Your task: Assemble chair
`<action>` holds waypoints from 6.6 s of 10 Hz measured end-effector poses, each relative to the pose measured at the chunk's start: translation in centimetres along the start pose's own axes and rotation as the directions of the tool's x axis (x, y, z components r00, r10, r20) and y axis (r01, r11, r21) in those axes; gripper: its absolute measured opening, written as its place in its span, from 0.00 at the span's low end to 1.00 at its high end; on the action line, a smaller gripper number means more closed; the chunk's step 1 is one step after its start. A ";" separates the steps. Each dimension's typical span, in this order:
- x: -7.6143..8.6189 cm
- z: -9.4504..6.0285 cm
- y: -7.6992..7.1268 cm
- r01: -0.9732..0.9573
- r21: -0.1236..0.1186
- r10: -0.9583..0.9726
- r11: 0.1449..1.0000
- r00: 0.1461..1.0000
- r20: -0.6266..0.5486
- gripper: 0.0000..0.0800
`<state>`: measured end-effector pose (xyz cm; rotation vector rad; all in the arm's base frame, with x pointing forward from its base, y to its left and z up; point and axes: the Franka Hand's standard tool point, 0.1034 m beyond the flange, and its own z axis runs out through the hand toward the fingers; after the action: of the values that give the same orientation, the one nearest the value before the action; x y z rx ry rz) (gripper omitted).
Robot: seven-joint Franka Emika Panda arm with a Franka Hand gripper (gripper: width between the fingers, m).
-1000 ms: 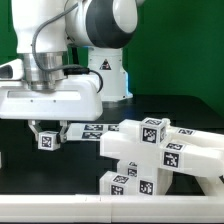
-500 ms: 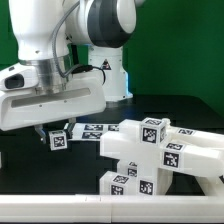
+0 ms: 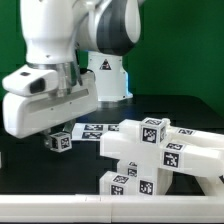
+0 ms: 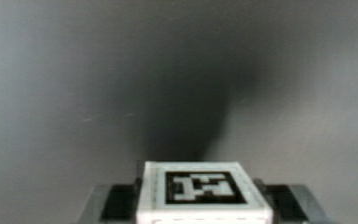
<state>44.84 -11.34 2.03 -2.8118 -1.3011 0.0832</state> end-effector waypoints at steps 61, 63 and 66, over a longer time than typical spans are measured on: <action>0.4 -8.7 2.6 -0.916 0.040 0.576 0.399 0.284 0.766 0.35; 0.4 -9.1 2.2 -0.908 0.030 0.581 0.417 0.292 0.760 0.35; 1.0 -9.4 2.7 -0.903 0.030 0.610 0.429 0.314 0.728 0.36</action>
Offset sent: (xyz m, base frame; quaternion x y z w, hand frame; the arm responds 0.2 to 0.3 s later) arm 0.0000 0.0000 0.0000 0.0000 0.0000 -0.1938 0.9810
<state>48.18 -12.52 11.24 -2.7013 0.3378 1.2719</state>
